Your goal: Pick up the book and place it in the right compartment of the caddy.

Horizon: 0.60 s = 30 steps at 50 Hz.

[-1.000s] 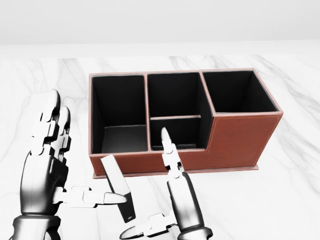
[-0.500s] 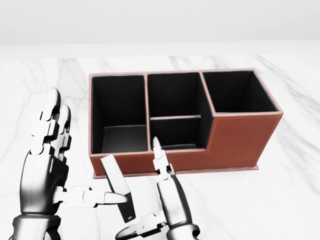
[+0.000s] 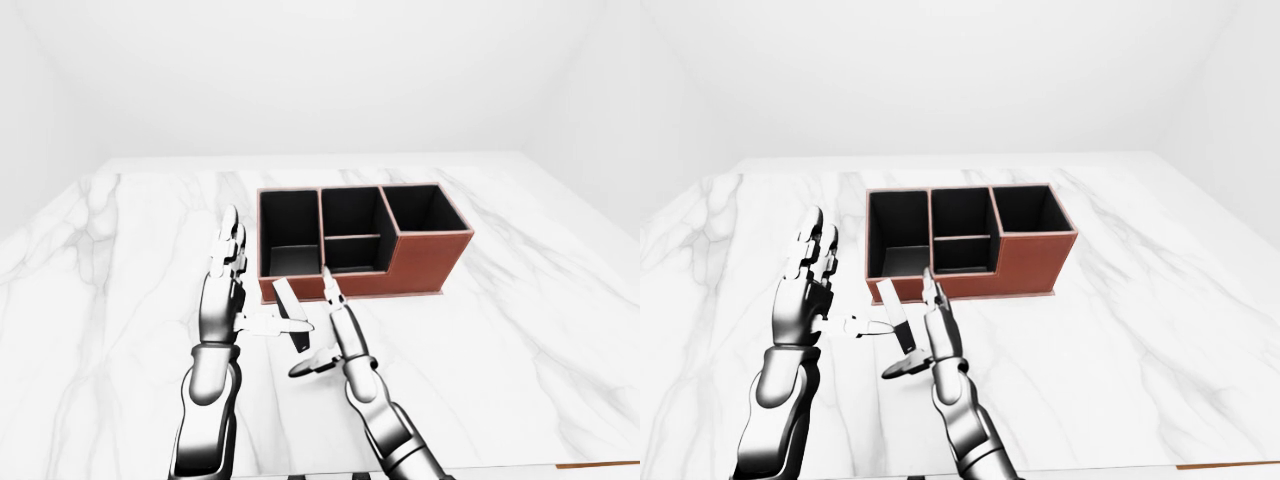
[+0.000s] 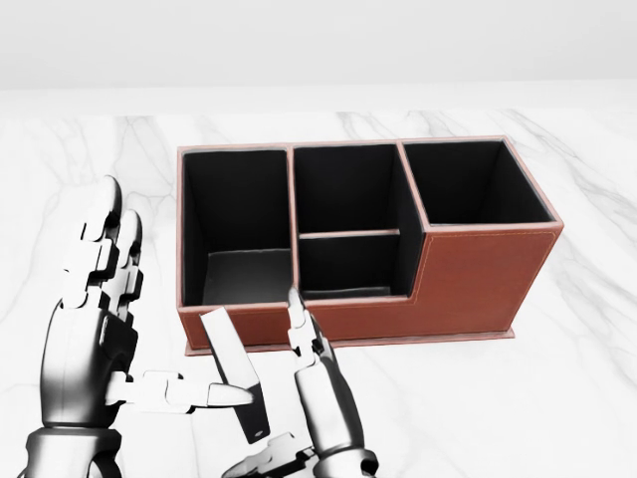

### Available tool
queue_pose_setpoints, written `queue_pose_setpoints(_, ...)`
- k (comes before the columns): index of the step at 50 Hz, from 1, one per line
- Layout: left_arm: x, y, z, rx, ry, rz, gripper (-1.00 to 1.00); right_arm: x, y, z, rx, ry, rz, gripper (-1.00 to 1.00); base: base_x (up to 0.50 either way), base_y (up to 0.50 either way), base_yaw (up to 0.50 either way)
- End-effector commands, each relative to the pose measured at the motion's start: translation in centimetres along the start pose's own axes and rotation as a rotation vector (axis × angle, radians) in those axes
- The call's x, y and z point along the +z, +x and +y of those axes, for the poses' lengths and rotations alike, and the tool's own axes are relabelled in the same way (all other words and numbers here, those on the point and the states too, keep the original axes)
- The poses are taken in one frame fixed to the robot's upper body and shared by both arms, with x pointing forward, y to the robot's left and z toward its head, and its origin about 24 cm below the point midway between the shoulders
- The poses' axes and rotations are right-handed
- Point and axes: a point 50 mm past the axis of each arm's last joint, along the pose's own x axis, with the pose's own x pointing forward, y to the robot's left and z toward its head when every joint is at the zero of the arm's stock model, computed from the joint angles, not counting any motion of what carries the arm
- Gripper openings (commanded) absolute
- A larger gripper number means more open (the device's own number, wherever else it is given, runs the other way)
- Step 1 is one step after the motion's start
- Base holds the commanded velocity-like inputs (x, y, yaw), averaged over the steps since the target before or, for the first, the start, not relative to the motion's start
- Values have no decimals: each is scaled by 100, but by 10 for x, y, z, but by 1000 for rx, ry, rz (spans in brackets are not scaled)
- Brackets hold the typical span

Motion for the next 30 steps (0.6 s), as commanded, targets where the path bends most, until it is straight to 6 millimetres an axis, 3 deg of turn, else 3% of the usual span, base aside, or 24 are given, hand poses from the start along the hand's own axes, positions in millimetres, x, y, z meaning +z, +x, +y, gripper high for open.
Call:
queue_pose_setpoints(1, -2, 0, 0, -7, -6, 9, 100, -4, 1, 9, 17, -19, 21, 100, 0, 0, 0)
queue_pose_setpoints(5, -4, 0, 0, -7, -6, 15, 100, -14, 0, 15, 22, -54, 64, 100, 0, 0, 0)
queue_pose_setpoints(11, -3, 0, 0, -8, -6, 13, 100, -5, -3, 24, 44, -49, 33, 100, 0, 0, 0)
queue_pose_setpoints(30, -3, 0, 0, -10, -7, 12, 100, -5, 2, 35, 55, -80, 42, 100, 0, 0, 0)
